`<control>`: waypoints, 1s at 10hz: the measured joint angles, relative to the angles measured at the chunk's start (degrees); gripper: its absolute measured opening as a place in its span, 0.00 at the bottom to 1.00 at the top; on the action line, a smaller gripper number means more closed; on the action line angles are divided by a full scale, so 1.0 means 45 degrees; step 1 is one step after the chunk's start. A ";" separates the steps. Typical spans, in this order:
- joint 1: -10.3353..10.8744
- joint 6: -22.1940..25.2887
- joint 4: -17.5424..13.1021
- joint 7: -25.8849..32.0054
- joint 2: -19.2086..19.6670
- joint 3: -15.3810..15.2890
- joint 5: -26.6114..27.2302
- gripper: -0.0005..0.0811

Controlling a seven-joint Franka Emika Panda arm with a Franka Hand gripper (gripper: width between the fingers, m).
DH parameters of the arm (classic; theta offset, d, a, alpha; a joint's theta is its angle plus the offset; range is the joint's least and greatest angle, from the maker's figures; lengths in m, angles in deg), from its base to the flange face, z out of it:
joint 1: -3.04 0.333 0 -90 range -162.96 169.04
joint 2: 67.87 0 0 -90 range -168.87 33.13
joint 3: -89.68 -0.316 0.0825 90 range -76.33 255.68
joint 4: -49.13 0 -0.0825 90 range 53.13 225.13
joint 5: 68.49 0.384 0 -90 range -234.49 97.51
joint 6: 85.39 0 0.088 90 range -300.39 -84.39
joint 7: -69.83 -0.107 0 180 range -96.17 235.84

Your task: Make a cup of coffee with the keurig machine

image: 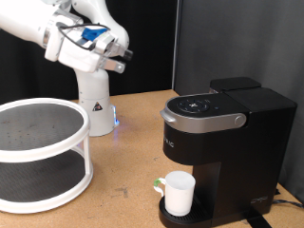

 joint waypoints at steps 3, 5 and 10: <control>0.0219 -0.0988 -0.0717 -0.0561 0.0003 -0.1297 -0.0882 0.99; 0.0246 -0.1115 -0.1447 -0.1522 0.0105 -0.2191 -0.2560 0.99; 0.0306 -0.1144 -0.2131 -0.1587 0.0359 -0.2743 -0.2709 0.99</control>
